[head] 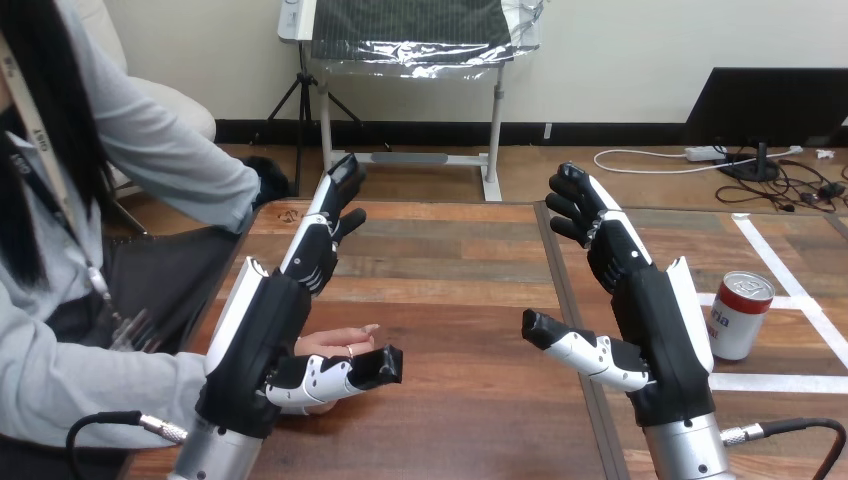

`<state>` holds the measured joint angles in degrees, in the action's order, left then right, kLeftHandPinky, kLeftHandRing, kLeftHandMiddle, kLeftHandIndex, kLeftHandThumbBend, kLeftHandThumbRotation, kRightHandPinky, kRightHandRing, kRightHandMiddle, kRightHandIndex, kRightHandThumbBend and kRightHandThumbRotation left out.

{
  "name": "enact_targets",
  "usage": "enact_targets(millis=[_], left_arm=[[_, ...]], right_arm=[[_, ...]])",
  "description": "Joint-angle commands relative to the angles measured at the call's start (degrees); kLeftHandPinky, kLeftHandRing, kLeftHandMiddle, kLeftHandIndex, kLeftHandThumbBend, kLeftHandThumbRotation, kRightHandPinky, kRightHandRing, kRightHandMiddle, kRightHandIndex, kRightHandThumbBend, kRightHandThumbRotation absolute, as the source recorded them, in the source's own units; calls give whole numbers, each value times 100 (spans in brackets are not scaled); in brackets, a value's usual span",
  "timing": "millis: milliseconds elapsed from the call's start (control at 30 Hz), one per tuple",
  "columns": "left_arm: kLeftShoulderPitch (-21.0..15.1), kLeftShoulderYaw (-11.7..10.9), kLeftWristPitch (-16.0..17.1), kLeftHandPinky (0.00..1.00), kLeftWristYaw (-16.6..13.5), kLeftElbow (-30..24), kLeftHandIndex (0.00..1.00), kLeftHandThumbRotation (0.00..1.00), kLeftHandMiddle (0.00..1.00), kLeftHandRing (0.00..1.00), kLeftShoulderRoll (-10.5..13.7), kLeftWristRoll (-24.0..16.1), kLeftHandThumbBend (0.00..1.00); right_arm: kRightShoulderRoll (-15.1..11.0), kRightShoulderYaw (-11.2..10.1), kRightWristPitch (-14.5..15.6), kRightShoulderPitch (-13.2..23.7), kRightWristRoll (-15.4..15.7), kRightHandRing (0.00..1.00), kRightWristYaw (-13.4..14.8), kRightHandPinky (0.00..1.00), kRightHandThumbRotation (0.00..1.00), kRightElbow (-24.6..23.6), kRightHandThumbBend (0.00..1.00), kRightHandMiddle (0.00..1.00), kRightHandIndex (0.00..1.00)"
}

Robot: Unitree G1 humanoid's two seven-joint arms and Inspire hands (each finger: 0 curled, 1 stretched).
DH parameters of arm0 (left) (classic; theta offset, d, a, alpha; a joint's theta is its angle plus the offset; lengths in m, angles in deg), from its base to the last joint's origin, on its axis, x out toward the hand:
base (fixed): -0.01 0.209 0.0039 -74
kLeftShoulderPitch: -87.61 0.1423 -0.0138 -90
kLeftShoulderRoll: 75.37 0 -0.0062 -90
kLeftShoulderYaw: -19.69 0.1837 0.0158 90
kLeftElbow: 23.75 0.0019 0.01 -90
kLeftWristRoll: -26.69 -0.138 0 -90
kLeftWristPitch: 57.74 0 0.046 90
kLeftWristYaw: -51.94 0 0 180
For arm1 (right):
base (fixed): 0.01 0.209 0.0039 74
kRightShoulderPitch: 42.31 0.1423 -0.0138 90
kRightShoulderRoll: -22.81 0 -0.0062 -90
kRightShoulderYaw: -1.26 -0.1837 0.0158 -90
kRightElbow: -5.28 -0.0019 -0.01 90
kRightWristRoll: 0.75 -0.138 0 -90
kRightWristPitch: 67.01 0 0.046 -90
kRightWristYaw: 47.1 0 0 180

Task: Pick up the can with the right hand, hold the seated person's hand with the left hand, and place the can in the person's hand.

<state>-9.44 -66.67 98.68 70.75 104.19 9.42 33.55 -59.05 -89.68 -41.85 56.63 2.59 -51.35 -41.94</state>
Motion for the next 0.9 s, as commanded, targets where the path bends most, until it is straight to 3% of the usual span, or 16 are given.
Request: enact_targets(millis=[0,433,867], left_arm=[[-408,-53,0,94,16,-217,100,65,100,100,-46,78,100],[-450,-80,-17,94,17,-174,100,66,100,100,-65,36,100],[-489,-90,-50,94,51,-134,100,66,100,100,-90,62,100]], right_arm=[[-5,-94,-55,359,22,89,94,86,59,-63,100,92,92],[-55,-122,-80,357,119,89,183,85,59,-78,100,92,92],[-83,-197,-80,394,-37,87,169,82,58,-98,100,89,90]])
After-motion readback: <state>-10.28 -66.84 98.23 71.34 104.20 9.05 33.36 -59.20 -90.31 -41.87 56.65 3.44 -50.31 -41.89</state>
